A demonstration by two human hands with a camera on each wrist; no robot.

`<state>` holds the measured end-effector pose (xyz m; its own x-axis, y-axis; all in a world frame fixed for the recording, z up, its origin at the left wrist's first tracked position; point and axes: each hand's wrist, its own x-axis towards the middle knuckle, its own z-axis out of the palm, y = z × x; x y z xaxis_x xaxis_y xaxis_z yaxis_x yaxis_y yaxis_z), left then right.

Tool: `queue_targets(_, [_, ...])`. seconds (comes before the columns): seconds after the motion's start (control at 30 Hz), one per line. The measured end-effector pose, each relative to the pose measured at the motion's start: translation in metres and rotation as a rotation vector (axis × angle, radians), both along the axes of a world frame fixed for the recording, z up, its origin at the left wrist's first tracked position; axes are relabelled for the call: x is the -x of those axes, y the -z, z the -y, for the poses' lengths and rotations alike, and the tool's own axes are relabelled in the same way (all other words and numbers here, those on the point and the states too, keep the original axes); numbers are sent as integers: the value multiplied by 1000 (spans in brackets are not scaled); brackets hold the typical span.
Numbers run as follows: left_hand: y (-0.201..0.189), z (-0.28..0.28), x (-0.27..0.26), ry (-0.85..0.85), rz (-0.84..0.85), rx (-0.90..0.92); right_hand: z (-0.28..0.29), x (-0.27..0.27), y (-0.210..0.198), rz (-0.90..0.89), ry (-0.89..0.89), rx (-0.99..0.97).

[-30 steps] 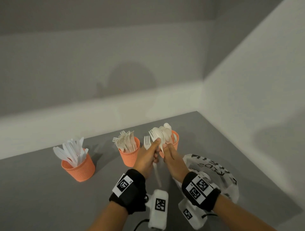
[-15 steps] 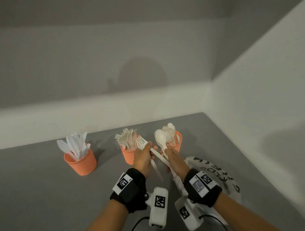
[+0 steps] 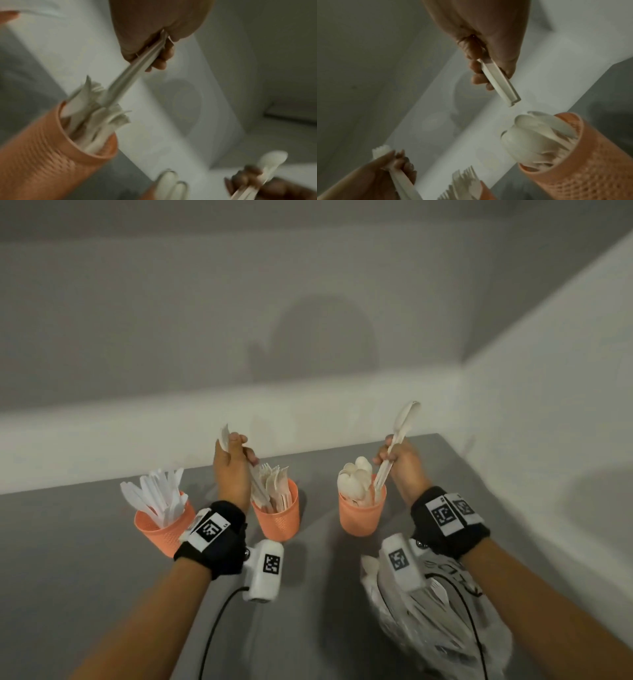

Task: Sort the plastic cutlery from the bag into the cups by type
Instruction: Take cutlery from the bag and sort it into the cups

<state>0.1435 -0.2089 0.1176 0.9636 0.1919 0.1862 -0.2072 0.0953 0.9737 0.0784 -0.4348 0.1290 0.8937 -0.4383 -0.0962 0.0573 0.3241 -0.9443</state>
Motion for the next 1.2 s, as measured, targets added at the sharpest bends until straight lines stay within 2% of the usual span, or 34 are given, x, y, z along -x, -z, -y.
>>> queue_targets(0.13, [17, 2, -11, -1, 152, -288, 17, -15, 16, -51, 68, 123])
queue_targets(0.3, [40, 2, -15, 50, 193, -392, 28, -25, 36, -127, 111, 231])
queue_targets(0.47, [51, 0, -13, 14, 228, -550, 26, -30, 57, -200, 18, 330])
queue_targets(0.57, [61, -5, -10, 22, 215, -747, 24, -29, 68, -273, -58, 466])
queue_targets(0.63, [66, -9, -7, 66, 213, -855, 22, -27, 70, -285, -28, 519])
queue_targets(0.73, [68, -13, -5, 59, 347, -1135, 19, -23, 65, -288, 37, 520])
queue_targets(0.83, [68, -12, -10, 20, 410, -1299, 15, -22, 62, -267, 33, 713])
queue_targets(0.93, [70, -10, -14, 7, 432, -1369, 11, -26, 66, -254, 1, 940])
queue_targets(1.0, [68, -9, -14, 21, 416, -1353, 8, -27, 66, -232, -2, 1018])
queue_targets(1.2, [65, -2, -14, 131, 203, -1256, 3, -35, 62, -120, 58, 1171])
